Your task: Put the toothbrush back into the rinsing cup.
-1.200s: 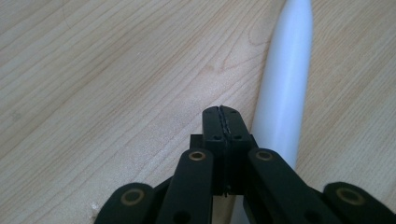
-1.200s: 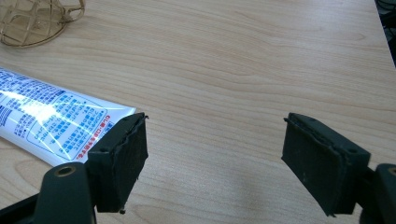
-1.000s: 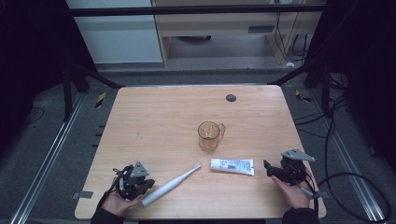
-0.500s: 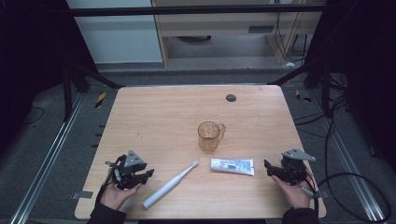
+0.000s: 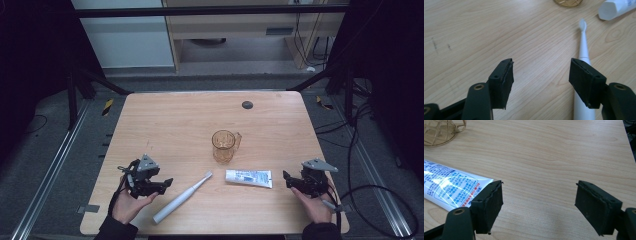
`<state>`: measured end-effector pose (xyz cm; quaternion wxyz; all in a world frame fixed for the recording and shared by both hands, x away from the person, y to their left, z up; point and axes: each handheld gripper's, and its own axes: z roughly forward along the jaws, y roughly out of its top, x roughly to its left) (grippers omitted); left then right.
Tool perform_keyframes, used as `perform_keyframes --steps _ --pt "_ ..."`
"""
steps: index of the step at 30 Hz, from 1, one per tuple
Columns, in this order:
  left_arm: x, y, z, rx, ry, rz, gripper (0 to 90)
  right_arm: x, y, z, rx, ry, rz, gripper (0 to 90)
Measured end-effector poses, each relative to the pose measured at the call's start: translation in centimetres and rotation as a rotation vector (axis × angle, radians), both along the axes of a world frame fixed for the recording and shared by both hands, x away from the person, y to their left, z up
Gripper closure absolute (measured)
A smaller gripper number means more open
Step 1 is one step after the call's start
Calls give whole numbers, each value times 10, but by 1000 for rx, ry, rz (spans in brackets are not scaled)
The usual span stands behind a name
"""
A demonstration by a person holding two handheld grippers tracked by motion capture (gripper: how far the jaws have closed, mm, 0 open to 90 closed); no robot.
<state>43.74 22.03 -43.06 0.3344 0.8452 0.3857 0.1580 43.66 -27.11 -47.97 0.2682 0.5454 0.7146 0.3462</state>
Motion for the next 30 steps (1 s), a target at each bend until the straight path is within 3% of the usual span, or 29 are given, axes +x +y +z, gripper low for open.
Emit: perform_keyframes --steps 2,11,18,30 --pt "-1 -7 2 22 3 -11 335 0 0 0 2 1 0 223" --pt "2 -28 3 44 45 -48 327 1 0 0 -2 2 -1 222" --pt "1 -34 2 50 69 -59 345 1 1 0 3 7 0 224" --pt "5 -49 -6 97 131 -107 381 2 1 -1 -5 14 13 225"
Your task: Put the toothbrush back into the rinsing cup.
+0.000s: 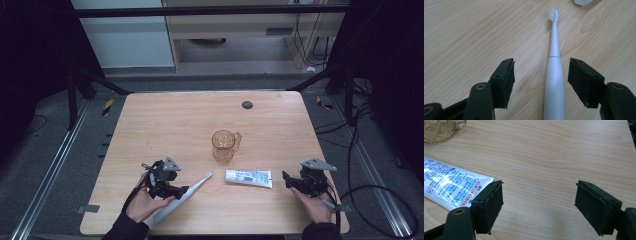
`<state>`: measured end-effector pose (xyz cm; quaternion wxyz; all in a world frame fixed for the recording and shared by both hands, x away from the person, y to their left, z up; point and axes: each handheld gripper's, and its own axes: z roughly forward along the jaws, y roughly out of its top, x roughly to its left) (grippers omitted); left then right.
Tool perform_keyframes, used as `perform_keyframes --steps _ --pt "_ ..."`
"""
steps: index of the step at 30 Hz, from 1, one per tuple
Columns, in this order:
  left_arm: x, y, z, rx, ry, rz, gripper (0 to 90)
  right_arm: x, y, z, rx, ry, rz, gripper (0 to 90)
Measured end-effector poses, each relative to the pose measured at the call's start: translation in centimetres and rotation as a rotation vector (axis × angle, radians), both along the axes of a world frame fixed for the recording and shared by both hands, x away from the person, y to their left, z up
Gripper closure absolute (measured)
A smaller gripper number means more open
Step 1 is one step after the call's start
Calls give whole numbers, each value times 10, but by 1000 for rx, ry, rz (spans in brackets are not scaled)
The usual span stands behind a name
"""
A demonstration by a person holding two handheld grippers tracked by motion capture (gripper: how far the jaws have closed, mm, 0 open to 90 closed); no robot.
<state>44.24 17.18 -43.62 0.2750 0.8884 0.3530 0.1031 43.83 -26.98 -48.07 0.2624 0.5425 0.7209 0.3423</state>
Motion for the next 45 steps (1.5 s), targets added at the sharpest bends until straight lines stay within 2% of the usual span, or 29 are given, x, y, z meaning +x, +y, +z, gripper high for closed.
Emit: perform_keyframes --steps 6,14,27,34,45 --pt "2 -6 -2 20 17 -22 417 1 1 0 1 1 2 224" --pt "3 -15 -8 63 60 -61 454 1 1 0 2 6 5 224" --pt "7 -23 -15 89 101 -74 487 2 1 -1 10 17 12 226" --pt "10 -27 -21 130 130 -95 510 3 1 -1 7 20 16 229" --pt "12 -30 -26 143 165 -107 568 4 1 -2 8 24 18 231"
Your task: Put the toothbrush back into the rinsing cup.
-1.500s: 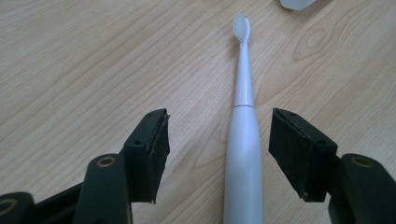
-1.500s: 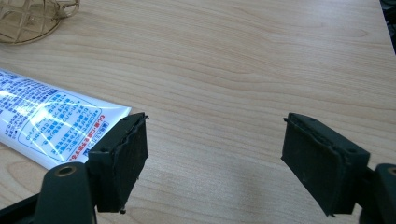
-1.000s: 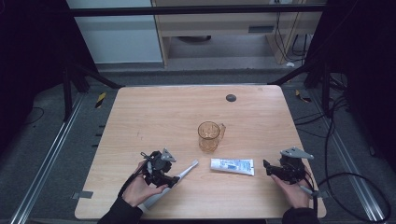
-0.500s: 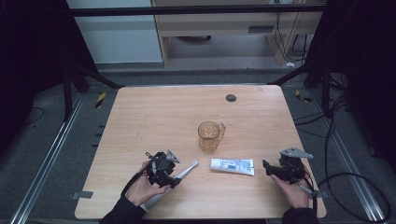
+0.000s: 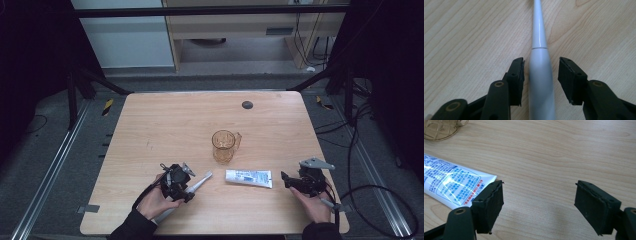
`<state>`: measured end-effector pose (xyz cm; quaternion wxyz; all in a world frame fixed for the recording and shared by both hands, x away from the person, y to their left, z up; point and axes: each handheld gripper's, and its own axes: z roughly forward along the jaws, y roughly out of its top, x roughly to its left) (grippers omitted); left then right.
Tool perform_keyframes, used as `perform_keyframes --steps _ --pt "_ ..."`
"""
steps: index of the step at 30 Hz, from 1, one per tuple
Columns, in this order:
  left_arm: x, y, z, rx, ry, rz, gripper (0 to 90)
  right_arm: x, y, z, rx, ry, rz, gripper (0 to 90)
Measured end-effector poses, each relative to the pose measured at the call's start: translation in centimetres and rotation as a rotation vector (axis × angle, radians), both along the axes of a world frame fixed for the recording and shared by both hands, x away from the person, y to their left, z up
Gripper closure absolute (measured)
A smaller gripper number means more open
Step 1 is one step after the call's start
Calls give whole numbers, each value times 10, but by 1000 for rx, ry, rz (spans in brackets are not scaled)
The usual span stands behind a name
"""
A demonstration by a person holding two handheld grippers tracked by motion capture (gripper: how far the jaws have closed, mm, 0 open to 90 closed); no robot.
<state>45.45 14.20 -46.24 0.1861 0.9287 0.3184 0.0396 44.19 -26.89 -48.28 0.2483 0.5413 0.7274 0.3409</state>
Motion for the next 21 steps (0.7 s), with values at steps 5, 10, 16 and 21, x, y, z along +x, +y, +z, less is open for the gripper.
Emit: perform_keyframes --steps 5,10,16,21 --pt "0 0 -1 10 2 -8 591 0 0 0 3 3 2 232" --pt "0 1 -1 17 10 -8 602 0 0 0 2 6 3 233" --pt "1 2 -3 29 17 -16 622 0 0 0 6 12 3 234" --pt "2 2 -5 31 28 -14 639 0 0 0 4 13 6 235"
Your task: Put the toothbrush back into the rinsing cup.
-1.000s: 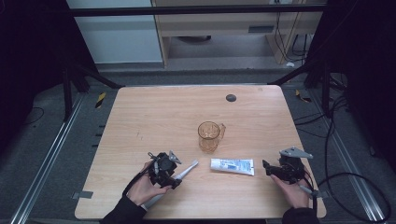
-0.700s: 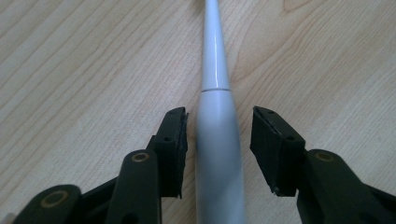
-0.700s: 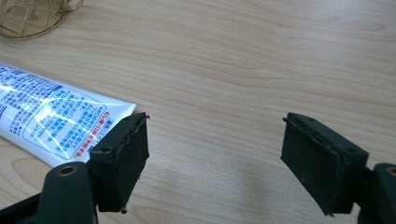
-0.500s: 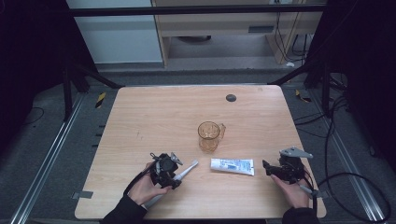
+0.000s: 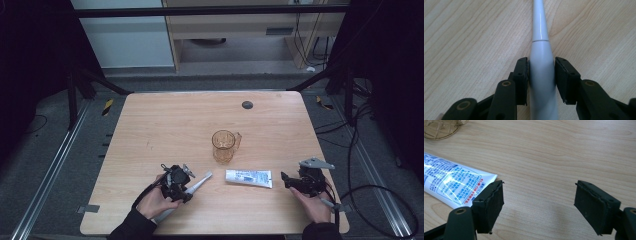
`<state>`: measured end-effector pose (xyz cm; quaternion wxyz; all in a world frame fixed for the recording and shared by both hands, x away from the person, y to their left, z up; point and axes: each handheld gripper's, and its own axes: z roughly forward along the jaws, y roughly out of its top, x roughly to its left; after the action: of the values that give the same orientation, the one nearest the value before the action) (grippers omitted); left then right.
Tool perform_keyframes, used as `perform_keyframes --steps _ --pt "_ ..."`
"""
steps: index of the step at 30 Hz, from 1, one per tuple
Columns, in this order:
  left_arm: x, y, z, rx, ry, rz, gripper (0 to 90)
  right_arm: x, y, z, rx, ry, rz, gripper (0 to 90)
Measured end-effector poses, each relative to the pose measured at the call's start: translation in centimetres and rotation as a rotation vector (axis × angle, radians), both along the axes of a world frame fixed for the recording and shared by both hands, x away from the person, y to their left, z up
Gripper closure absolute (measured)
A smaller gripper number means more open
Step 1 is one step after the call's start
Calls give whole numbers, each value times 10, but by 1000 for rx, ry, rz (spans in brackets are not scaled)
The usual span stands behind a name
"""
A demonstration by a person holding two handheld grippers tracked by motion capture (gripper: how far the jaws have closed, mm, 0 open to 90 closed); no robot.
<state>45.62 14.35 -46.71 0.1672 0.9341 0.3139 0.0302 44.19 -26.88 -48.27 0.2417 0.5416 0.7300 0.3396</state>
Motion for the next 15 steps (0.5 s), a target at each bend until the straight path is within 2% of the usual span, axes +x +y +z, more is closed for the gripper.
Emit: perform_keyframes --steps 8,15 --pt "3 1 1 -4 17 -4 665 0 0 0 0 1 0 237" --pt "1 0 1 8 13 -14 669 0 0 0 -1 1 -1 239"
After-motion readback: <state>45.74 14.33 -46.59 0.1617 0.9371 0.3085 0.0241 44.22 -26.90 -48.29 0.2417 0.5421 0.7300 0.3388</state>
